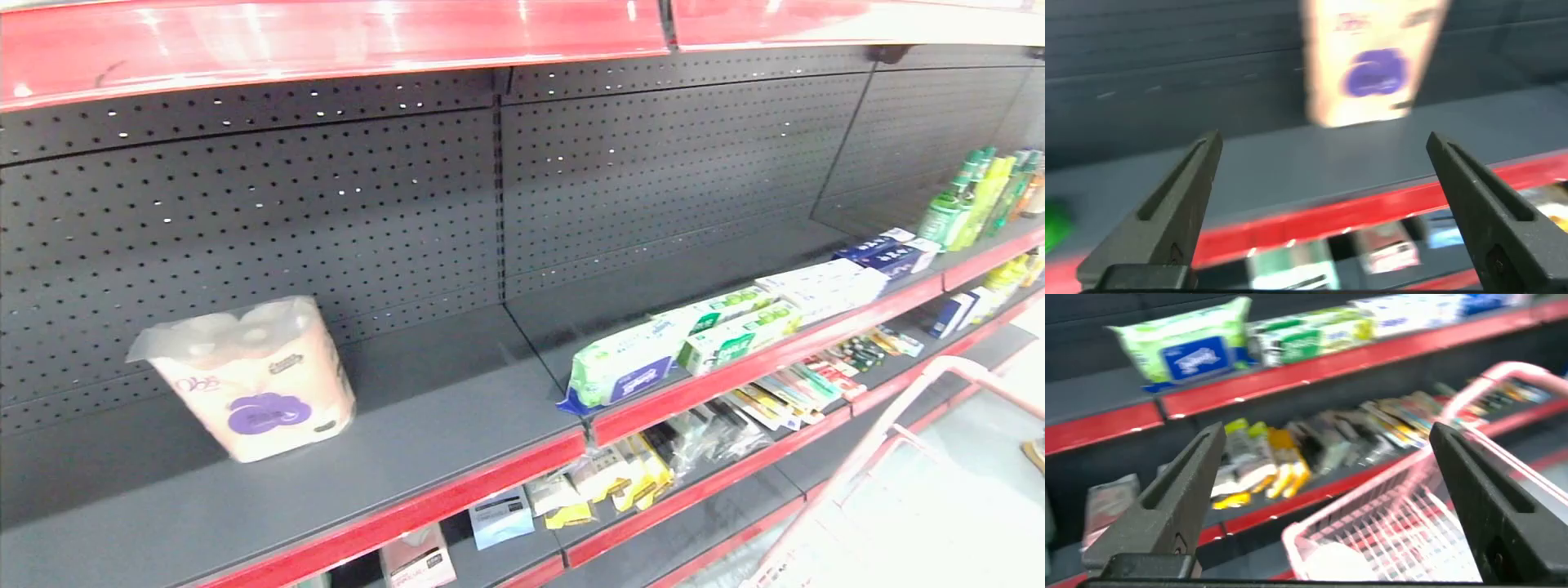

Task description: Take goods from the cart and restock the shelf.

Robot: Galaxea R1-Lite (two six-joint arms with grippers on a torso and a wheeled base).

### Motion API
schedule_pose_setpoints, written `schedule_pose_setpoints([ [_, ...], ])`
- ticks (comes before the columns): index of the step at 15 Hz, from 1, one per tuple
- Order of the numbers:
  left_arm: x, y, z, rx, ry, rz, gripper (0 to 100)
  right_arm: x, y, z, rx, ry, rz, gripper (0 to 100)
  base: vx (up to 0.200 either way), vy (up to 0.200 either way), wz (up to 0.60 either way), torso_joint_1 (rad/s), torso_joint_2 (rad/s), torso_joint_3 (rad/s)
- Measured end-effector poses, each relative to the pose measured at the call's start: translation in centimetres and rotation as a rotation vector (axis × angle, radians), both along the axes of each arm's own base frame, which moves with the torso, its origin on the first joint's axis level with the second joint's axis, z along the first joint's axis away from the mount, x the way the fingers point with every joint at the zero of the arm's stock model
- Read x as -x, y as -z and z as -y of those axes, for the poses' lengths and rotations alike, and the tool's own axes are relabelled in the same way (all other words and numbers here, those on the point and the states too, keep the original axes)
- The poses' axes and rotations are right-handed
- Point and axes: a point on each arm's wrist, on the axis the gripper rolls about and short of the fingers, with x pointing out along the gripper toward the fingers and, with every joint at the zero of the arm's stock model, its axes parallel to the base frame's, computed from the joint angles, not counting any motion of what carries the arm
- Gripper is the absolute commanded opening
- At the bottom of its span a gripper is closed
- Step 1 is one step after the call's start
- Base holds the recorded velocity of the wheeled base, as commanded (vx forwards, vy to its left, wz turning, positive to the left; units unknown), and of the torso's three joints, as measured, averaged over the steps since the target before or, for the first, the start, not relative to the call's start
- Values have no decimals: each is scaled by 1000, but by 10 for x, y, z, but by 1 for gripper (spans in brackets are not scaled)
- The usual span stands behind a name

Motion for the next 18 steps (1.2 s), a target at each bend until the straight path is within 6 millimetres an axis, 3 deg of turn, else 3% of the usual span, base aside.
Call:
schedule_pose_setpoints([
  [4,0,0,0,0,0,0,100,0,0,0,1,-1,0,100,0,0,-600,5,-2,6],
  [18,0,0,0,0,0,1,100,0,0,0,20,-6,0,100,0,0,0,0,0,0],
])
